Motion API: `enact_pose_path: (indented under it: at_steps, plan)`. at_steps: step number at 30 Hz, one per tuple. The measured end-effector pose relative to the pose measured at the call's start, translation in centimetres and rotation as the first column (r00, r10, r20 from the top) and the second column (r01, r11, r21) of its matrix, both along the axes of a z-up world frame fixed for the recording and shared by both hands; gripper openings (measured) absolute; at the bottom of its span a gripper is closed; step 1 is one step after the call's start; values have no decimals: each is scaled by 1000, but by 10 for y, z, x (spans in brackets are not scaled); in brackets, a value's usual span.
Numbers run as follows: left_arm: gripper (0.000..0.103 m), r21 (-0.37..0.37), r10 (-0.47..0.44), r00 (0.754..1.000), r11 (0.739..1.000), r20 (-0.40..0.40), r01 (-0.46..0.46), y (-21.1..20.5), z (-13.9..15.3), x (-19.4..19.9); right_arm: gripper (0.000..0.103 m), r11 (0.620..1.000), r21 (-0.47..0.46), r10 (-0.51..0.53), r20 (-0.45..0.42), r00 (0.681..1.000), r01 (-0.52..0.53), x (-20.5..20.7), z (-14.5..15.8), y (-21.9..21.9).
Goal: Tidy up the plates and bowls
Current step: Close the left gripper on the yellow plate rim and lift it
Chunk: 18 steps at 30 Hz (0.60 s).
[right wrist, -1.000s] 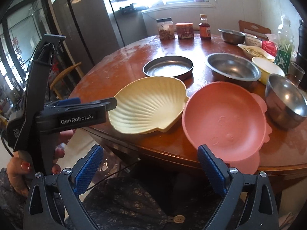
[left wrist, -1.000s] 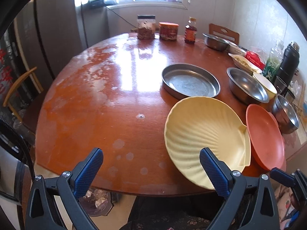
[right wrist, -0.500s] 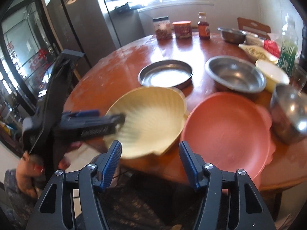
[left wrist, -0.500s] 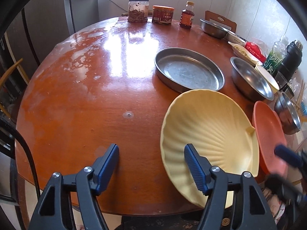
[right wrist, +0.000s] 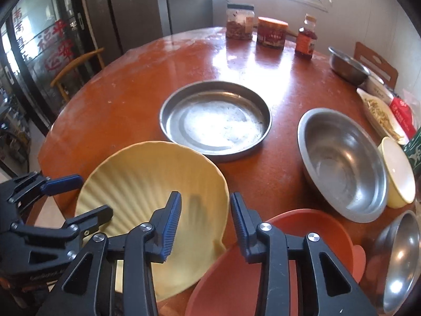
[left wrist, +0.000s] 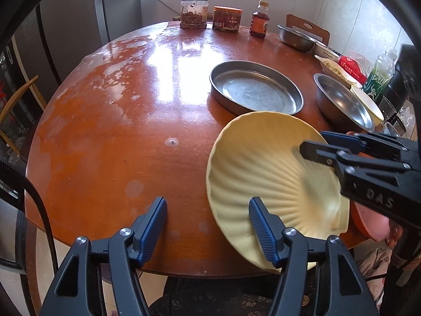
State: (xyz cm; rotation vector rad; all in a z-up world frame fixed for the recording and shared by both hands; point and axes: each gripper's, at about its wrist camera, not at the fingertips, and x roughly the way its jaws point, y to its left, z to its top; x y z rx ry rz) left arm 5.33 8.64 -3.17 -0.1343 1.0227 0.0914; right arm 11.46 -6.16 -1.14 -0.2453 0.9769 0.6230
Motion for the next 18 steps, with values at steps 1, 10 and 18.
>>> enact_pose_path:
  at_steps: [1, 10, 18]
  plan:
    - [59, 3, 2, 1000, 1000, 2, -2, -1, 0, -1, 31, 1000, -9, -9, 11, 1000, 9, 3, -1, 1]
    - [29, -41, 4, 999, 999, 34, -3, -3, 2, -2, 17, 999, 31, -17, 8, 1000, 17, 6, 0, 4]
    - [28, -79, 70, 996, 995, 59, -66, 30, 14, -12, 17, 993, 114, -17, -15, 1000, 18, -5, 14, 13]
